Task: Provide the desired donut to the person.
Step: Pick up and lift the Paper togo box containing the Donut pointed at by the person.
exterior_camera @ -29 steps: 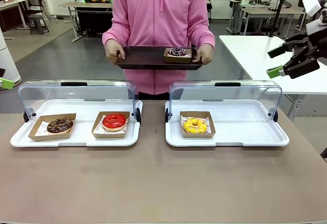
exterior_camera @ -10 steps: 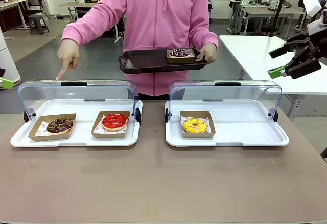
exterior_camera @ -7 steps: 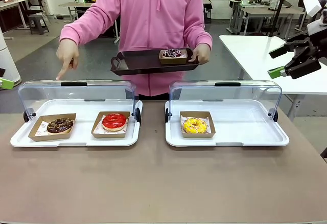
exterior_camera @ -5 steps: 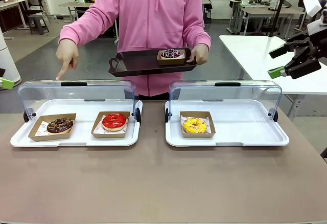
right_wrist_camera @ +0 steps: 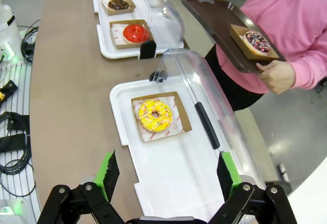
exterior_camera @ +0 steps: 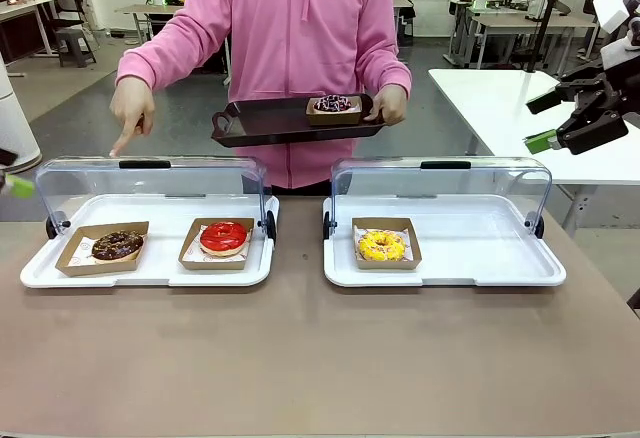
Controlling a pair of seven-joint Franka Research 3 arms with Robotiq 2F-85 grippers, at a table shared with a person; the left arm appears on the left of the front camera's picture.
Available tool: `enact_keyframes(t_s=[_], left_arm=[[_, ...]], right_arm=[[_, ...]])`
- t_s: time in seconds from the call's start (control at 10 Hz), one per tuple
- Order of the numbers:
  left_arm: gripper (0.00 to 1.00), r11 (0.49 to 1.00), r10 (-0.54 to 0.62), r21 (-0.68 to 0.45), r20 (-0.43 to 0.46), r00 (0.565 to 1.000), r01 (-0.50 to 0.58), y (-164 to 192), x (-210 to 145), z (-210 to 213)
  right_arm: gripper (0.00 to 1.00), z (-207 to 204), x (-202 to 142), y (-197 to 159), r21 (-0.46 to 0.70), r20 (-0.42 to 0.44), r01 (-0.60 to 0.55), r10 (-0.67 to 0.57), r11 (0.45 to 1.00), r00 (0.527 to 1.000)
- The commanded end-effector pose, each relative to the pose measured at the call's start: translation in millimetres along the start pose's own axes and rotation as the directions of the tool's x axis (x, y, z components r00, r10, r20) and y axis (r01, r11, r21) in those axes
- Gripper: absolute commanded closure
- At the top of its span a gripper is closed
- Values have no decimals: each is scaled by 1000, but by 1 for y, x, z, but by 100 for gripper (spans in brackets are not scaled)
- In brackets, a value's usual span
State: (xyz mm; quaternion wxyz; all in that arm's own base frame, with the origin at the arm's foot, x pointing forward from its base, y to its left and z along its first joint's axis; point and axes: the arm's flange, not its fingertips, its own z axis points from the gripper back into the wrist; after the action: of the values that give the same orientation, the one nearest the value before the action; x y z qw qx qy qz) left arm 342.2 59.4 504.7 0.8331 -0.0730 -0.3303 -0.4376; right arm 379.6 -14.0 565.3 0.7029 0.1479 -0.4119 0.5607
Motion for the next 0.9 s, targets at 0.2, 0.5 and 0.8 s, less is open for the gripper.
enact_keyframes(t_s=[0.2,0.5,0.8], left_arm=[[0,876,-481,-218,-327,814,430,-9,-13,-46],[0,732,-659,-457,-292,693,505,8,-37,-98],[0,776,-614,-404,-310,725,485,-17,-31,-88]], right_arm=[[0,-1,-1,1,6,-4,-6,6,1000,1000],[0,-1,-1,1,6,-4,-6,6,1000,1000],[0,-1,-1,1,6,-4,-6,6,1000,1000]])
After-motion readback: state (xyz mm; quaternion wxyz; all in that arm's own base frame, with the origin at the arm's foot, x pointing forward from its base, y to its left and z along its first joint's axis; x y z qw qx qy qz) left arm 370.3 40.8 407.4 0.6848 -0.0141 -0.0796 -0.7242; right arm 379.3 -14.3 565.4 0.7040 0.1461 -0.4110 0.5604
